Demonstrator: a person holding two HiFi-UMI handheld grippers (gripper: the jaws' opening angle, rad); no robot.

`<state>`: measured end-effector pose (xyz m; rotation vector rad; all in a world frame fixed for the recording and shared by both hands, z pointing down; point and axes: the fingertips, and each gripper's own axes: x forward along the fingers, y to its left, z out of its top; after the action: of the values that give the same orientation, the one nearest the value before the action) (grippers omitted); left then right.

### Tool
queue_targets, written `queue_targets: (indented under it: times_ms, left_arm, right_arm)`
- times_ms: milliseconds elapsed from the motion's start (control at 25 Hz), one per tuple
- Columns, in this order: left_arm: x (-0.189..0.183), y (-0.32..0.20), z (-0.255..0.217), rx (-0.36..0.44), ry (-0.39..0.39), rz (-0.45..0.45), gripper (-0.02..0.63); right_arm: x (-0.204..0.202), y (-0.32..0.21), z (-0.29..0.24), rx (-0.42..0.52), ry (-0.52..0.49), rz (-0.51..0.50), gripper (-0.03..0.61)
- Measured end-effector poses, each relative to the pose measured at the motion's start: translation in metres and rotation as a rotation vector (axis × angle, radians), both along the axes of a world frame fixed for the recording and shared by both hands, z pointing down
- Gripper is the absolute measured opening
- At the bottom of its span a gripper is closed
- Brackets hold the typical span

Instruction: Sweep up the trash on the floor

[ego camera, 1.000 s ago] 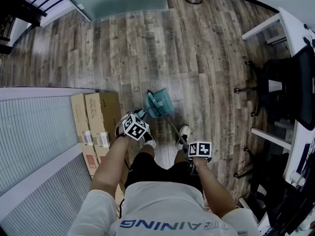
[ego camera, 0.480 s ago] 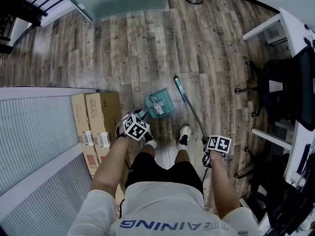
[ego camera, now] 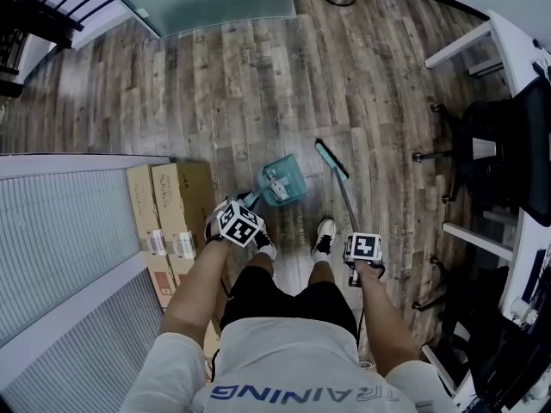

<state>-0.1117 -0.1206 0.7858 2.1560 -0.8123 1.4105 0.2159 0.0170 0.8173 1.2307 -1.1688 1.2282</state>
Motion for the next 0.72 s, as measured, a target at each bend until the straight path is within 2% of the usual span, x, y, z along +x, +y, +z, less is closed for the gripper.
queue_targets:
  times_ms: [200,320,440,720]
  left_arm:
    - [-0.001,-0.003,0.001,-0.002,-0.002,0.001,0.091]
    - [-0.001,-0.003,0.000,-0.002,0.000,0.001,0.091]
    - [-0.001,0.000,0.001,-0.001,0.001,0.000,0.091]
    - [-0.001,0.002,0.002,0.004,-0.006,0.003,0.091]
  right_arm:
    - [-0.051,0.033,-0.004,-0.047,-0.115,-0.043,0.106]
    - [-0.073,0.045,-0.005,-0.063,-0.186,0.011,0.106]
    - [-0.083,0.050,-0.006,-0.072,-0.227,0.077,0.106]
    - [-0.088,0.053,-0.014,-0.071,-0.252,0.082,0.106]
